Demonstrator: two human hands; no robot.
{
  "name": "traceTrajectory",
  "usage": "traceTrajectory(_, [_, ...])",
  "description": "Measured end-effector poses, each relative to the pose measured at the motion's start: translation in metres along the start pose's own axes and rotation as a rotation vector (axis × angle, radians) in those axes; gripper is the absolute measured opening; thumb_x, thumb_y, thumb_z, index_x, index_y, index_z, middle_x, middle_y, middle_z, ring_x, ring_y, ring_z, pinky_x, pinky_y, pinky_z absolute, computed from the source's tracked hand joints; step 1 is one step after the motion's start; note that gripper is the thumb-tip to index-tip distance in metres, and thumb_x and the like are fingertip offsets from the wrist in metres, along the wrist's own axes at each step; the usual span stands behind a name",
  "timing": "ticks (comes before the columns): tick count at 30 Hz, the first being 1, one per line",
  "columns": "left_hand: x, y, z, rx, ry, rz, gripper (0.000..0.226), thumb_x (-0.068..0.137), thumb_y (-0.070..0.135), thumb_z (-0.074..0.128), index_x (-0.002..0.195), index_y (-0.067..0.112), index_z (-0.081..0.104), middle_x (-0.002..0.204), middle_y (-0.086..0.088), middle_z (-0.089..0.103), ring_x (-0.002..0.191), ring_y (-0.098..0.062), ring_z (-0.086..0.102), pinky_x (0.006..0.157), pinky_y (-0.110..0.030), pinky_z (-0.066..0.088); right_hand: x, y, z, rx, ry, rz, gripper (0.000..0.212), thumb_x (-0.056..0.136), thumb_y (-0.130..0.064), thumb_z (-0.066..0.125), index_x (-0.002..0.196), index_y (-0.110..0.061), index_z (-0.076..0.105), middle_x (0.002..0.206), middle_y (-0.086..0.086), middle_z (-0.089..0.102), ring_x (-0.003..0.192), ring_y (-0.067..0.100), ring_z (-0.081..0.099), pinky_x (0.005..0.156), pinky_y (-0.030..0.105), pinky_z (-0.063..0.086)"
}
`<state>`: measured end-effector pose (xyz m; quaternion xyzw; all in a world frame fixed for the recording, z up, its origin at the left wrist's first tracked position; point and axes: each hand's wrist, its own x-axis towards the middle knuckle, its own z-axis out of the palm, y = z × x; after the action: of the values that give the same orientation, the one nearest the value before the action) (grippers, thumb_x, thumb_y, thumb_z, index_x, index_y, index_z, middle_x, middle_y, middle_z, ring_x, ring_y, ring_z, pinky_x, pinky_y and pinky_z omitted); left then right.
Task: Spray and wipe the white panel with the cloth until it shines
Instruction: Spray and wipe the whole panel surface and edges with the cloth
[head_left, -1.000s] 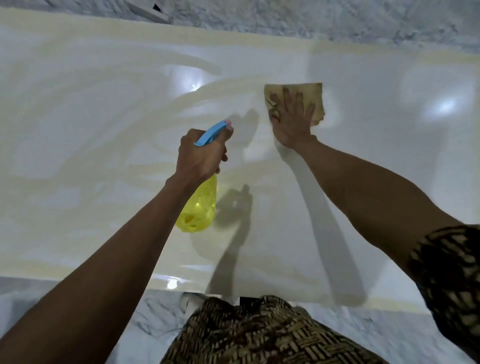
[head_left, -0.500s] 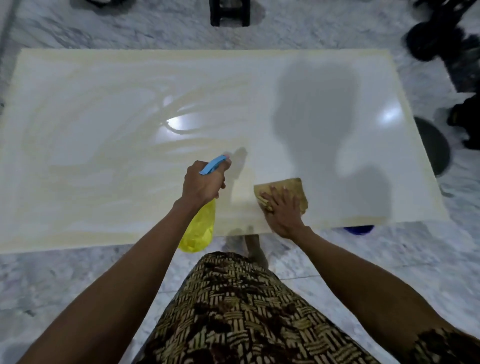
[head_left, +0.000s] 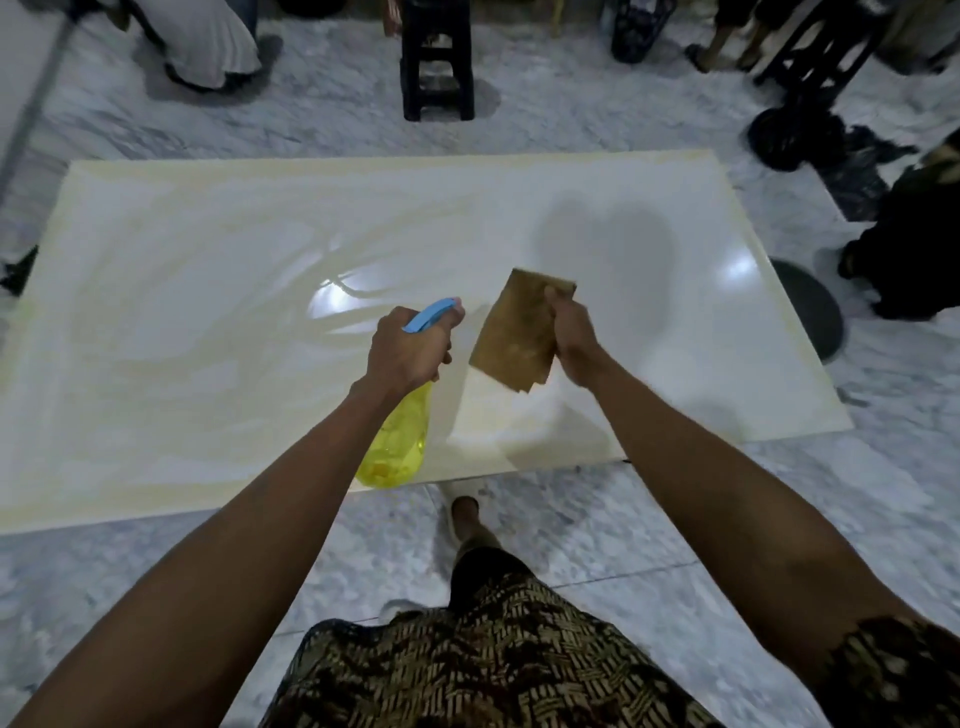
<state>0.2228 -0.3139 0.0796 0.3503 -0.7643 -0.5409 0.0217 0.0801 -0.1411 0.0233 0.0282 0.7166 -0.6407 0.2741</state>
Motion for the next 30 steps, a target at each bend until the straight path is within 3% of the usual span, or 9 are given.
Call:
traceTrajectory(3, [0.020,0.017,-0.005,-0.038,0.001,0.031,0.042,0.097,0.053,0.067,0.070,0.021,0.070,0.068,-0.009,0.074,0.039,-0.013,0.056,0.049,-0.020,0.049,0.042,-0.028,0.003,0.050,0.025,0.002,0.044,0.102,-0.042,0.039,0.125,-0.010,0.059,0.123,0.009,0.067,0.114,0.025,0.063,0.097,0.045,0.052])
traceTrajectory(7, [0.060,0.033,-0.004,-0.068,0.011,0.025,0.036,0.099,0.048,0.067,0.075,0.022,0.070,0.073,-0.013,0.075,0.037,-0.010,0.055,0.045,-0.017,0.046,0.101,-0.040,0.011,-0.133,0.052,0.053,0.052,0.102,-0.048,0.033,0.131,-0.010,0.053,0.127,0.009,0.062,0.109,0.026,0.060,0.076,0.037,0.052])
traceTrajectory(9, [0.087,0.039,0.000,-0.069,0.015,0.003,0.039,0.099,0.049,0.068,0.079,0.016,0.073,0.074,-0.014,0.075,0.037,-0.010,0.055,0.044,-0.017,0.045,0.132,-0.038,0.013,-0.228,0.063,0.066,0.047,0.104,-0.045,0.032,0.123,-0.009,0.055,0.115,0.004,0.061,0.101,0.020,0.058,0.084,0.036,0.049])
traceTrajectory(12, [0.127,0.046,0.007,-0.065,0.003,-0.025,0.038,0.100,0.048,0.067,0.097,0.013,0.081,0.077,-0.017,0.076,0.037,-0.011,0.055,0.045,-0.019,0.046,0.187,-0.045,0.012,-0.372,0.122,0.000,0.033,0.106,-0.034,0.032,0.095,-0.013,0.056,0.082,0.001,0.052,0.072,0.014,0.048,0.067,0.030,0.038])
traceTrajectory(13, [0.141,0.049,0.008,-0.073,0.000,-0.025,0.034,0.101,0.047,0.066,0.103,0.017,0.082,0.078,-0.017,0.076,0.037,-0.011,0.055,0.045,-0.019,0.046,0.207,-0.052,0.013,-0.436,0.144,-0.056,0.031,0.106,-0.028,0.032,0.099,-0.011,0.058,0.081,0.001,0.051,0.070,0.015,0.046,0.064,0.029,0.034])
traceTrajectory(16, [0.183,0.056,0.008,-0.088,0.033,-0.025,0.028,0.102,0.047,0.065,0.089,0.027,0.079,0.076,-0.016,0.076,0.037,-0.010,0.054,0.046,-0.020,0.048,0.275,-0.082,0.029,-0.604,0.144,-0.239,0.040,0.107,-0.026,0.032,0.141,-0.008,0.044,0.104,0.003,0.061,0.083,0.015,0.052,0.070,0.024,0.035])
traceTrajectory(20, [0.224,0.052,0.007,-0.072,0.064,-0.018,0.039,0.102,0.050,0.064,0.075,0.024,0.075,0.070,-0.011,0.075,0.040,-0.014,0.057,0.048,-0.021,0.049,0.380,-0.095,0.067,-0.780,0.012,-0.246,0.046,0.103,-0.019,0.036,0.146,-0.006,0.035,0.136,0.020,0.055,0.118,0.032,0.056,0.095,0.040,0.044])
traceTrajectory(26, [0.248,0.021,-0.003,-0.073,0.124,-0.109,0.047,0.101,0.051,0.065,0.077,0.012,0.077,0.072,-0.011,0.076,0.046,-0.020,0.060,0.052,-0.028,0.053,0.394,-0.005,0.126,-1.425,-0.196,-0.218,0.057,0.105,-0.038,0.024,0.157,-0.024,0.005,0.165,0.005,0.000,0.151,0.038,-0.004,0.118,0.056,-0.004])
traceTrajectory(30, [0.232,-0.002,-0.011,-0.045,0.104,-0.142,0.035,0.101,0.051,0.065,0.078,0.027,0.076,0.069,-0.009,0.076,0.048,-0.022,0.062,0.053,-0.028,0.054,0.337,0.040,0.113,-1.441,-0.222,-0.421,0.057,0.104,-0.037,0.027,0.157,-0.025,0.010,0.166,0.006,0.003,0.151,0.035,-0.003,0.119,0.060,-0.003])
